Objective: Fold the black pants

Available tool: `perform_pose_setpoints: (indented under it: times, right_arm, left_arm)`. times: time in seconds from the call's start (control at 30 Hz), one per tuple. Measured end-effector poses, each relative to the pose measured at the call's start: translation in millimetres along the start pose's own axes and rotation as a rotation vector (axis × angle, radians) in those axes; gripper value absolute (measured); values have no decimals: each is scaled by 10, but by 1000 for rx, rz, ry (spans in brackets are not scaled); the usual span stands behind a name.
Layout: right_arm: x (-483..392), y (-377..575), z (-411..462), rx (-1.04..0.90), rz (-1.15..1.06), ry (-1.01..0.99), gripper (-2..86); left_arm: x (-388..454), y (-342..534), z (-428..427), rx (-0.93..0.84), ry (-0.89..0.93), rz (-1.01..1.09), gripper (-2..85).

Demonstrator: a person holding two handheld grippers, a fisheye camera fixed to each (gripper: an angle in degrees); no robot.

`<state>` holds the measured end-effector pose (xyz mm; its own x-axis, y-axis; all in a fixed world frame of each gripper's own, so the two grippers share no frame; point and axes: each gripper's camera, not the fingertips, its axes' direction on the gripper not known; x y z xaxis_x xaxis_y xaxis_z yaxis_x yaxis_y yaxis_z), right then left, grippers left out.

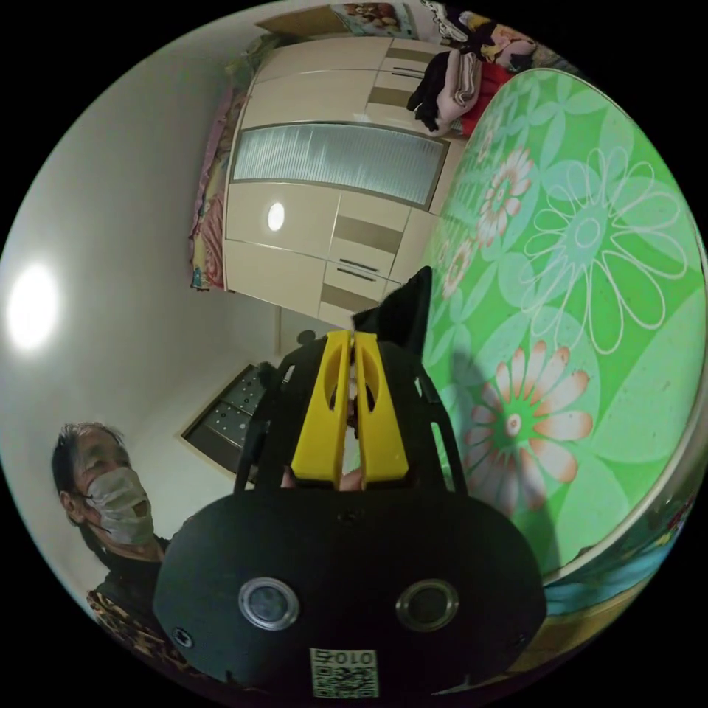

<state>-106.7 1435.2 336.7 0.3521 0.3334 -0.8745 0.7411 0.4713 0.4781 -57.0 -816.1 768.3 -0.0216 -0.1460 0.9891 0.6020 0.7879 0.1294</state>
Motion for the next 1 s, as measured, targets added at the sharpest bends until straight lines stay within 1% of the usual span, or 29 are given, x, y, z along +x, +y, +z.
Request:
perform_pose_setpoints:
  times: [0.07, 0.1, 0.13, 0.17, 0.2, 0.23, 0.27, 0.3, 0.33, 0.37, 0.4, 0.43, 0.5, 0.57, 0.63, 0.7, 0.8, 0.97, 1.0]
  right_arm:
    - [7, -8, 63, 4, 5, -8, 37]
    - [9, -8, 102, 12, 8, -11, 37]
    - [-2, -3, 145, 26, 10, 2, 37]
    - [-12, 0, 169, 33, 9, 13, 38]
    - [-33, 3, 229, 37, 4, 31, 38]
    - [-49, 7, 292, 38, 1, 44, 39]
    - [-57, 10, 322, 42, 2, 53, 41]
    - [-73, 14, 389, 52, 11, 83, 44]
    - [-101, 3, 485, 44, 14, 123, 58]
    - [-126, -9, 548, 32, 9, 149, 65]
    - [-209, -45, 717, -10, -28, 217, 99]
    - [-320, -92, 959, -92, -100, 297, 128]
    - [-440, -155, 1389, -222, -169, 411, 157]
    - [-498, -210, 1785, -301, -170, 455, 168]
    - [-571, -278, 2211, -333, -201, 495, 178]
    - [-569, -354, 2459, -352, -170, 578, 182]
    - [-571, -438, 2781, -362, -140, 673, 181]
    - [-536, -468, 3451, -481, -156, 697, 151]
    - [-564, -476, 3601, -499, -172, 722, 132]
  left_arm:
    - [-713, 135, -378, 96, -9, -155, 4]
    - [-929, 205, -484, 121, -29, -201, 3]
    - [-1401, 403, -681, 163, -58, -306, 3]
    - [-1916, 690, -855, 194, -46, -432, 2]
    - [-2168, 865, -939, 206, -39, -494, 2]
    - [-2610, 1269, -1119, 232, -59, -606, 2]
    - [-2948, 1707, -1298, 249, -133, -697, 2]
    - [-3081, 1921, -1374, 246, -180, -733, 2]
    - [-3304, 2316, -1475, 208, -269, -781, 2]
    - [-3495, 2686, -1515, 155, -318, -823, 2]
    - [-3579, 2866, -1521, 134, -325, -844, 2]
    - [-3720, 3206, -1509, 95, -314, -880, 3]
    - [-3860, 3653, -1439, 47, -278, -926, 3]
    - [-3932, 4111, -1222, -14, -193, -960, 4]
    - [-3930, 4354, -1036, -75, -172, -987, 3]
    - [-3908, 4544, -930, -93, -165, -995, 3]
    - [-3959, 4846, -922, -63, -120, -1045, 4]
    - [-3987, 5137, -997, -38, -75, -1075, 6]
    - [-3975, 5138, -1021, -31, -74, -1071, 6]
